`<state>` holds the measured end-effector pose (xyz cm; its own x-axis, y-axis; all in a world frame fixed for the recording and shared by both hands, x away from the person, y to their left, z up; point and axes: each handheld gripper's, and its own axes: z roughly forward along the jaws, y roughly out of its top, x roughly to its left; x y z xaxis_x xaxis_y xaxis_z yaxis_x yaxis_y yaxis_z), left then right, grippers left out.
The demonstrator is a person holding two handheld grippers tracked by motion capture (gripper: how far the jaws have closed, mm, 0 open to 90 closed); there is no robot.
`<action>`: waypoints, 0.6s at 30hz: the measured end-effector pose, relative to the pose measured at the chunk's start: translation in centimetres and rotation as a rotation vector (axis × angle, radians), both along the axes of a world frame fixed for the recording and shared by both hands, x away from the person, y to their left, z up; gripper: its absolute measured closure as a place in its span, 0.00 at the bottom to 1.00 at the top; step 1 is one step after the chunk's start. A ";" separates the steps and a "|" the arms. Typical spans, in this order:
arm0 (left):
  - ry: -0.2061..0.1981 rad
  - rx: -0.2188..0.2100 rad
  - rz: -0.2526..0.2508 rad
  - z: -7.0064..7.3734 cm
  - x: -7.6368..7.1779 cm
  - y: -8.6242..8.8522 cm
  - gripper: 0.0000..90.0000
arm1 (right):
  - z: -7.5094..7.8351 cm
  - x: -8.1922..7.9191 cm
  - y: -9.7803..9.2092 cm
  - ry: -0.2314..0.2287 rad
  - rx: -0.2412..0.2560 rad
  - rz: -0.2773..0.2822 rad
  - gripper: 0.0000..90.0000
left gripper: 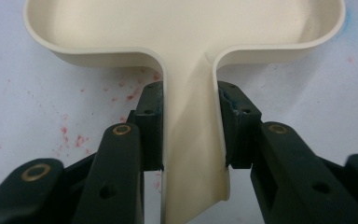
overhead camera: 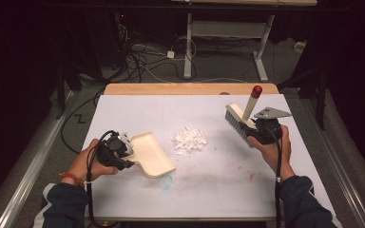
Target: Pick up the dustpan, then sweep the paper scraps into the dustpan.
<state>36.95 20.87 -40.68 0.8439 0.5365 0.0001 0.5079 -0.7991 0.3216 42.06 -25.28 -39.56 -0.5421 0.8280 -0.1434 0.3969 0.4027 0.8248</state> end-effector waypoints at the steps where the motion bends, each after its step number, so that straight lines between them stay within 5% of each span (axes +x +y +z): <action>1: 0.000 -0.001 -0.002 0.0 0.0 0.0 0.70 | 0.0 0.0 0.1 0.003 0.003 -0.002 0.76; 7: 0.006 0.001 -0.009 0.1 0.2 -0.1 0.70 | -0.1 0.8 0.8 0.000 -0.007 -0.001 0.76; 18: 0.010 0.007 -0.020 0.1 0.6 -0.5 0.70 | -1.2 2.9 4.9 0.017 -0.020 0.011 0.76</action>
<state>37.51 20.39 -40.59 0.8543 0.5198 -0.0047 0.4952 -0.8112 0.3111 44.91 -20.41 -40.81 -0.5538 0.8189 -0.1508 0.4061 0.4237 0.8097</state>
